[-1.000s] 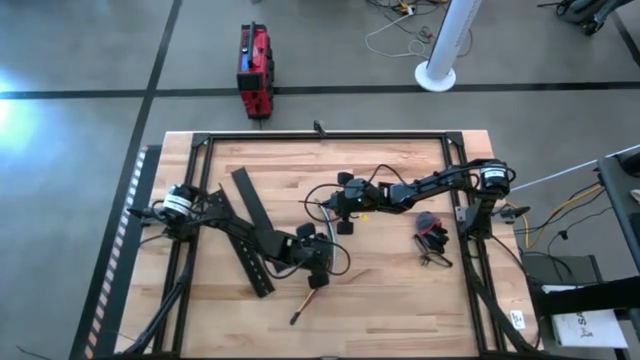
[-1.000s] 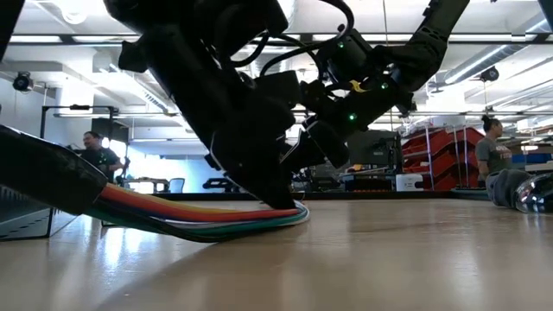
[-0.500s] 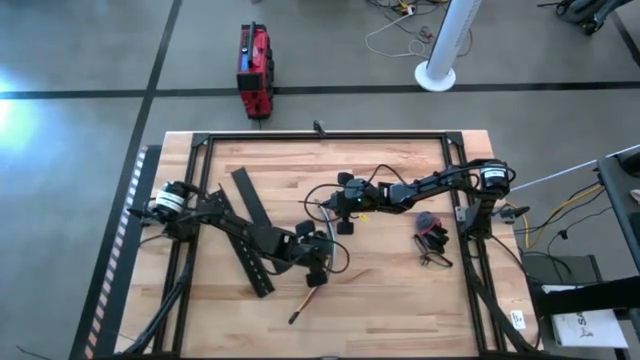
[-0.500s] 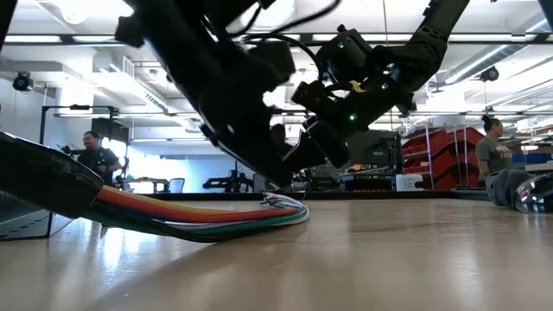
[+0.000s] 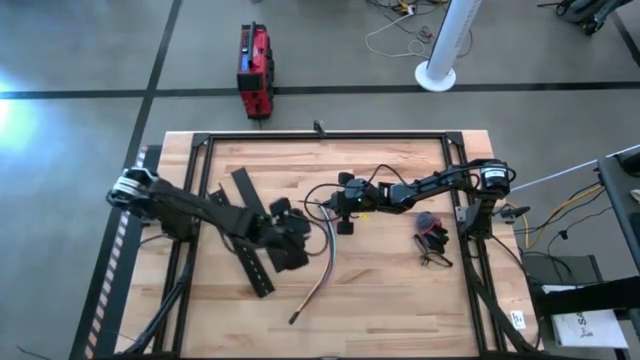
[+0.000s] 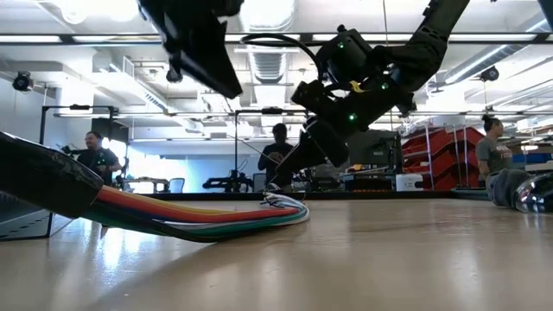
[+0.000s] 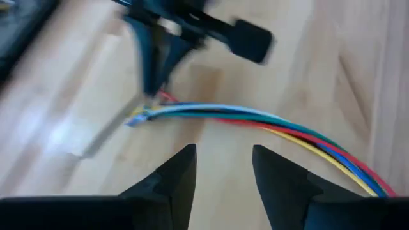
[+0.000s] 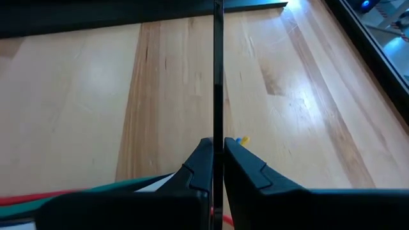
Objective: Ziptie cables
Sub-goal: Wrap the cable wires with the black zip tie
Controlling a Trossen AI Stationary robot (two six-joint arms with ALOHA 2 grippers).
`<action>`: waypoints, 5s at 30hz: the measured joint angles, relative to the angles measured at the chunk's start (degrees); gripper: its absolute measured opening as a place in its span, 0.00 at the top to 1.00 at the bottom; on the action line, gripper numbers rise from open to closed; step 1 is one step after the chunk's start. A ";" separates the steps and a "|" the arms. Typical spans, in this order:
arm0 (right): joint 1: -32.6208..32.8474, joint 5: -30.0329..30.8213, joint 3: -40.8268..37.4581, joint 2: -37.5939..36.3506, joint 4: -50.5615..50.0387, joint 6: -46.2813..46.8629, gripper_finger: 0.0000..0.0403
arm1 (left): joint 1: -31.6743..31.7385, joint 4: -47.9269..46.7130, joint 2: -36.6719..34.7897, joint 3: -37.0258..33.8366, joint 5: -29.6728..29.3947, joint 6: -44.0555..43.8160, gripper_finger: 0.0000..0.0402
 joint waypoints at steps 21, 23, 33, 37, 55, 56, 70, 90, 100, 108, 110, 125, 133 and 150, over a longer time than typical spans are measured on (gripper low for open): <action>-0.02 0.00 -0.01 0.09 -0.12 -0.39 0.98 | 10.38 5.87 4.81 -0.20 -1.45 14.16 0.75; -0.02 0.01 -0.01 0.08 -0.09 -0.51 0.98 | 10.38 6.99 5.96 -0.22 -1.28 16.99 0.75; -0.02 -0.02 -0.02 0.08 0.02 -0.54 0.98 | 12.72 9.24 9.84 -0.27 0.68 20.39 0.72; -0.02 -0.01 -0.02 0.08 0.06 -0.51 0.98 | 14.07 9.70 10.01 -0.29 1.03 21.65 0.70; -0.02 -0.03 -0.04 0.07 0.12 -0.91 0.98 | 18.87 14.55 11.85 -0.31 9.59 27.65 0.75; -0.02 -0.03 -0.04 0.07 0.11 -0.91 0.98 | 18.98 14.55 11.85 -0.31 9.74 27.65 0.75; -0.02 -0.01 -0.07 0.07 -1.12 -0.93 0.98 | 19.27 18.68 15.99 -0.27 11.04 31.64 0.71; -0.69 -0.08 -0.02 0.07 -0.97 -6.50 0.98 | 19.14 16.51 15.56 -0.27 11.09 35.93 0.77; -3.30 -7.31 0.00 0.07 -0.97 -8.54 0.98 | 19.14 16.41 15.54 -0.13 11.08 36.64 0.75; -3.88 -7.75 0.00 -0.02 -0.81 -8.82 0.98 | 19.14 16.03 15.54 1.24 11.10 36.66 0.75; -3.89 -7.75 0.00 -0.02 -0.83 -8.91 0.98 | 19.14 15.83 15.54 1.39 11.10 36.66 0.77; -3.89 -7.64 0.00 -0.02 -0.98 -8.47 0.98 | 19.14 14.96 15.48 1.37 11.08 36.44 0.88; -3.89 -7.59 0.07 -0.02 -0.96 -8.47 0.98 | 19.14 14.26 15.48 1.33 11.08 36.40 0.82; -3.87 -9.02 0.52 0.00 -1.25 -7.79 0.98 | 19.14 13.33 15.48 1.31 11.08 36.20 0.77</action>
